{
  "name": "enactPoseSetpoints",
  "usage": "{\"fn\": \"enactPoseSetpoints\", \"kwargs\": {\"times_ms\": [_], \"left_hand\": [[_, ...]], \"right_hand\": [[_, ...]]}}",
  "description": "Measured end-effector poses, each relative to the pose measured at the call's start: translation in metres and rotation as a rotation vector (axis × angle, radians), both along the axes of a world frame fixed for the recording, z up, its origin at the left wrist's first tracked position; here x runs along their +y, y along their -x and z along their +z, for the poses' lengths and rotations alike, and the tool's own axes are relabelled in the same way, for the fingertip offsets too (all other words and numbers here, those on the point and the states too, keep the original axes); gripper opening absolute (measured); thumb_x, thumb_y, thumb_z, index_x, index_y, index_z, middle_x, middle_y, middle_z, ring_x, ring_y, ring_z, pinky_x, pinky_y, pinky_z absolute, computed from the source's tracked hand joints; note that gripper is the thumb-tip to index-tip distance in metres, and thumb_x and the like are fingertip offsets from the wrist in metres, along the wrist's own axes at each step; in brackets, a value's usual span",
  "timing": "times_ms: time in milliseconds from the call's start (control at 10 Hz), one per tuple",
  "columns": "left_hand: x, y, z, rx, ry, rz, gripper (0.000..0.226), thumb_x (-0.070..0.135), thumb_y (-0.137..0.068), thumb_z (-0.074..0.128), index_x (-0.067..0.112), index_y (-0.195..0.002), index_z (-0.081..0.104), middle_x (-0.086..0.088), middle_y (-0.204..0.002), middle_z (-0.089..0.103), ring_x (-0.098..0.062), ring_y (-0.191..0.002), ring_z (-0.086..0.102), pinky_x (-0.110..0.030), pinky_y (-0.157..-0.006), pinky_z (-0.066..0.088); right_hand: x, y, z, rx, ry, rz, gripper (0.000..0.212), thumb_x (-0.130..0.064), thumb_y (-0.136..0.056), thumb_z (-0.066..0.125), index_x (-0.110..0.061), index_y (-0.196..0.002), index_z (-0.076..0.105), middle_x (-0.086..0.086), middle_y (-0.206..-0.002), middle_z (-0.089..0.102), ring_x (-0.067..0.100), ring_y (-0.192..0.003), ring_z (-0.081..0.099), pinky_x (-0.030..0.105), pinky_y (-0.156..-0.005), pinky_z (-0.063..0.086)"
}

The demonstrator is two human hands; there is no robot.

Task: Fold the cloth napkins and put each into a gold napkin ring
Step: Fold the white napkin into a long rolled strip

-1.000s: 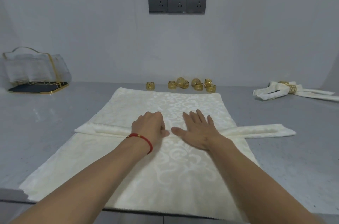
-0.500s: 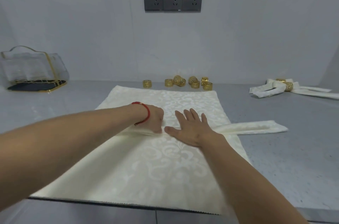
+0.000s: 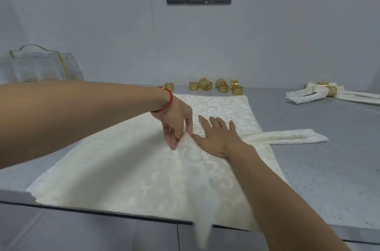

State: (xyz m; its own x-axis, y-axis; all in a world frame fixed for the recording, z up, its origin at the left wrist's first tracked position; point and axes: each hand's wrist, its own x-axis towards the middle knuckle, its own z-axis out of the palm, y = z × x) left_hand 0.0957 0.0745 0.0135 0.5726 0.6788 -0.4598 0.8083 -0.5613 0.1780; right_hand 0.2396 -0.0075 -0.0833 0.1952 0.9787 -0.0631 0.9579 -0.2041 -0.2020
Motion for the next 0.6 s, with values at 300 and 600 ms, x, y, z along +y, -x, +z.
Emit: {"fn": "enactPoseSetpoints", "kwargs": {"times_ms": [300, 600], "left_hand": [[0.017, 0.019, -0.019, -0.222, 0.132, -0.263, 0.016, 0.040, -0.088, 0.074, 0.025, -0.094, 0.075, 0.008, -0.083, 0.071, -0.009, -0.070, 0.059, -0.026, -0.069, 0.052], [0.022, 0.010, -0.034, -0.251, 0.091, -0.169, 0.040, 0.061, -0.086, 0.065, 0.023, -0.073, 0.068, 0.007, -0.066, 0.057, -0.016, -0.065, 0.048, -0.032, -0.069, 0.045]], "right_hand": [[-0.014, -0.025, 0.042, 0.637, 0.060, 0.046, 0.049, -0.036, -0.103, 0.053, -0.031, -0.151, 0.046, -0.012, -0.156, 0.042, 0.014, -0.144, 0.037, 0.034, -0.118, 0.026], [-0.021, -0.052, 0.072, 0.192, 0.198, 0.059, 0.019, -0.036, -0.094, 0.063, -0.023, -0.103, 0.074, -0.024, -0.098, 0.069, 0.004, -0.097, 0.064, 0.028, -0.095, 0.052]]}}
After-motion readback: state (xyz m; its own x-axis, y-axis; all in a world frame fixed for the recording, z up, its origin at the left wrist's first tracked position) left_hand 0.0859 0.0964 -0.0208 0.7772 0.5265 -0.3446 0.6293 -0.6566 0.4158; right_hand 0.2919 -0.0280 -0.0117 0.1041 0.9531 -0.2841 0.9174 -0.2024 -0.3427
